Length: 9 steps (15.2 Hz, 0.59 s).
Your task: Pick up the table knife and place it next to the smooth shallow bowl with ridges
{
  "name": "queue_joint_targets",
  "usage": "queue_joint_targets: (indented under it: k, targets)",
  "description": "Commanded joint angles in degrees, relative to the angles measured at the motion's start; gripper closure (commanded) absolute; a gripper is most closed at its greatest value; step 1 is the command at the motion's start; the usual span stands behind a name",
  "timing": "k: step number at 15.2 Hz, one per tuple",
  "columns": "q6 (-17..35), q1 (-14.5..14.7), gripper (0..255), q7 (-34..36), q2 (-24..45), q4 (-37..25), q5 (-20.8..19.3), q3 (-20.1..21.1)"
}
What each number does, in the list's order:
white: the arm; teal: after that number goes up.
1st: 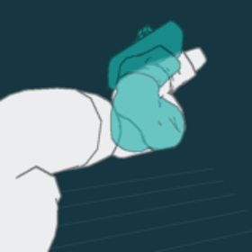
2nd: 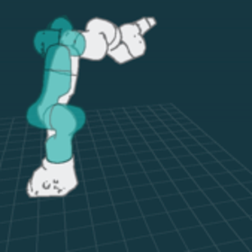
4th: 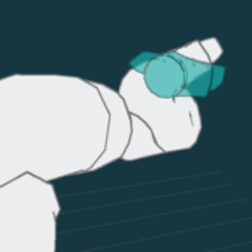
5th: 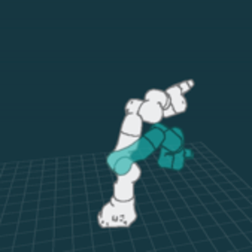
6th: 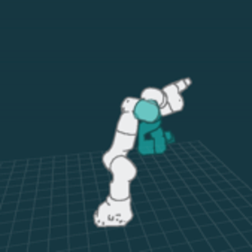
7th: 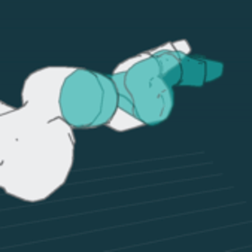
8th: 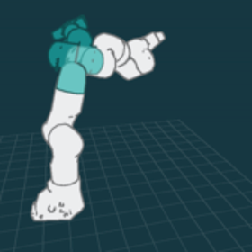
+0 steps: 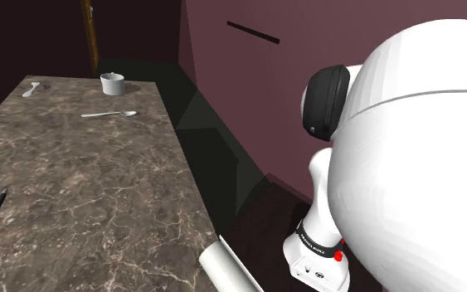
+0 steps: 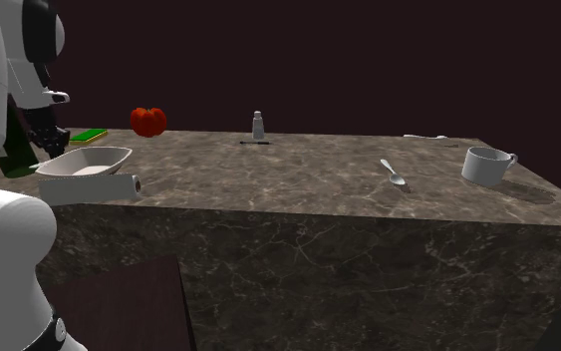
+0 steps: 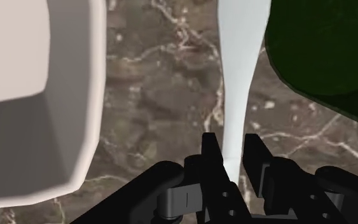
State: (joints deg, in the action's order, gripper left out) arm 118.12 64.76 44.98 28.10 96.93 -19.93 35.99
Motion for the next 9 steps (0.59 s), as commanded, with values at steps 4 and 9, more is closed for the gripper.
queue_joint_targets:
  k: [4,9]
  targets:
    - [0.0,-0.1,0,-0.2,0.1,0.4,0.1,0.0]
    - [-1.5,-0.2,0,-0.5,-0.6,-0.6,0.6,0.4]
